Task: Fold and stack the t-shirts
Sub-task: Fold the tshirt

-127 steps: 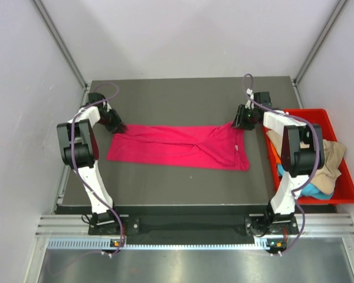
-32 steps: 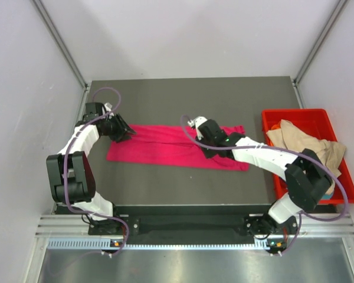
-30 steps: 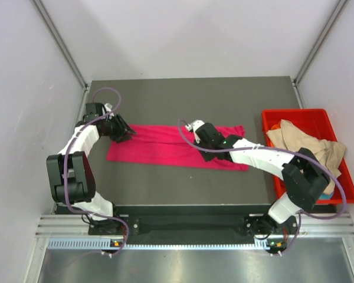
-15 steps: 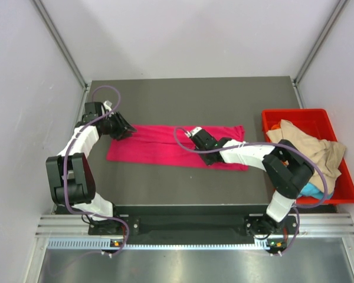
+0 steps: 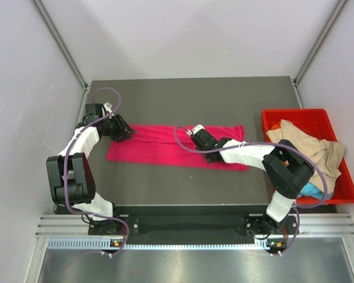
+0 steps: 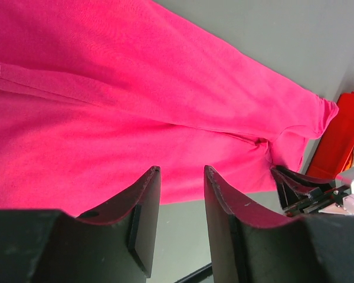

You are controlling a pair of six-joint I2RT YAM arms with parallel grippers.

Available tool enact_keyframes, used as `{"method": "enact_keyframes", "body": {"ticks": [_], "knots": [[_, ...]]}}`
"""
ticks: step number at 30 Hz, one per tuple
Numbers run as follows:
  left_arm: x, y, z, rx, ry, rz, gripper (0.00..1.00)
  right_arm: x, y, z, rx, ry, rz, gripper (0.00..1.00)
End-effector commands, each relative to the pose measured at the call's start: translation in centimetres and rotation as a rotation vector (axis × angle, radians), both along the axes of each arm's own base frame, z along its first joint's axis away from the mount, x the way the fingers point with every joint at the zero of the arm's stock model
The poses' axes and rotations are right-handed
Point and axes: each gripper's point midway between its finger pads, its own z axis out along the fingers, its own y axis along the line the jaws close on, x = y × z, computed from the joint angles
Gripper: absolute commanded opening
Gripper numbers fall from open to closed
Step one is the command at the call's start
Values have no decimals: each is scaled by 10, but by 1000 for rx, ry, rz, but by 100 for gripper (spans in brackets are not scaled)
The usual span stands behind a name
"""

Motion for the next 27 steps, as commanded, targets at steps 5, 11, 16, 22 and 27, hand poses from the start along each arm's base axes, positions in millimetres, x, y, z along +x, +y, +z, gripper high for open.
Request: {"method": "enact_keyframes", "body": {"ticks": [5, 11, 16, 22, 27], "knots": [[5, 1, 10, 21, -69, -17, 40, 30, 11, 30, -1, -134, -15, 19], [6, 1, 11, 25, -73, -17, 40, 38, 9, 32, -51, -157, -1, 20], [6, 1, 10, 24, -69, -19, 40, 41, 9, 26, -71, -155, 9, 20], [7, 1, 11, 25, -71, -20, 40, 43, 10, 20, -85, -153, 17, 21], [8, 1, 10, 26, -71, -22, 40, 44, 10, 16, -92, -149, 26, 24]]}}
